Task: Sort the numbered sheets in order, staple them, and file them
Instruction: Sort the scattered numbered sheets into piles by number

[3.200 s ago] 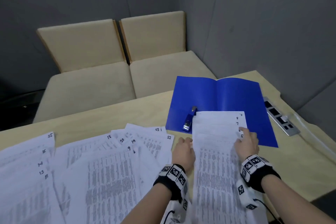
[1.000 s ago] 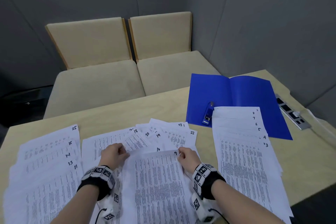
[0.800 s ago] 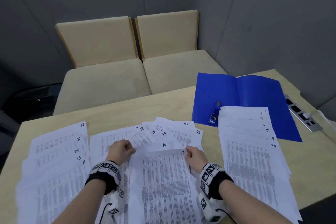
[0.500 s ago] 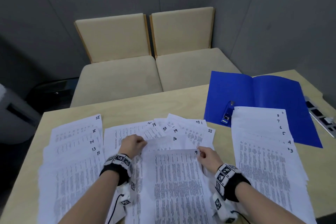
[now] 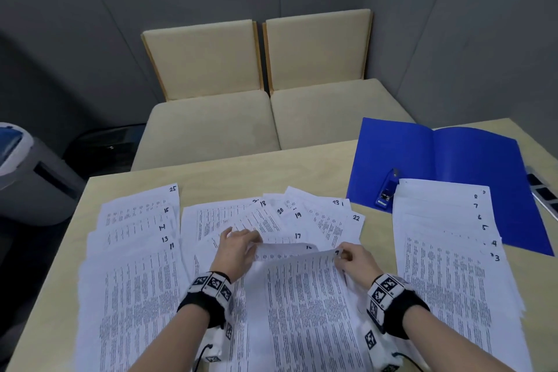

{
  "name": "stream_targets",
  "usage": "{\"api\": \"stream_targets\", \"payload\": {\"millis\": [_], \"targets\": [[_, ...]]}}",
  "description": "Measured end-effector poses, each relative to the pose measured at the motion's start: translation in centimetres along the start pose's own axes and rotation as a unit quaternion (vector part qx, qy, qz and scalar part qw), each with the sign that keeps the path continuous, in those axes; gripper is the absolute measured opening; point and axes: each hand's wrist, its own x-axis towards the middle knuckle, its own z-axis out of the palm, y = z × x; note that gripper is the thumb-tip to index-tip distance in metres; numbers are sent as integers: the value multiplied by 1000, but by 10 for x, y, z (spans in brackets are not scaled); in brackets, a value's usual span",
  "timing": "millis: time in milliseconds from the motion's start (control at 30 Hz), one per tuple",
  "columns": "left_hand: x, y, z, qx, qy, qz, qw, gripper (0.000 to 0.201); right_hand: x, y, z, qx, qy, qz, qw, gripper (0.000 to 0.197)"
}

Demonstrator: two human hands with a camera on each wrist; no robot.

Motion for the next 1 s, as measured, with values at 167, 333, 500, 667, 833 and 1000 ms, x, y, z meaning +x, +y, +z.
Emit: {"api": "stream_targets", "payload": {"millis": [167,333,500,667,833,1000], "targets": [[17,41,-14,-207,66,-105,971,40,4,3,-13,129,27,40,991,28],[42,101,-27,-353,35,-116,928,71,18,4,-54,245,111,80,960,27],[51,125,-11,-425,-110,-118,891,48,28,20,-101,342,167,125,916,32],[60,145,-1,-362,-23,-91,928,41,28,47,-159,190,99,129,968,35],[76,165,-11,-352,9,-48,935,34,38,84,-231,-232,172,137,947,68],[96,168,-8,-352,14,-43,935,29,68,84,-269,-315,117,155,929,62]]}}
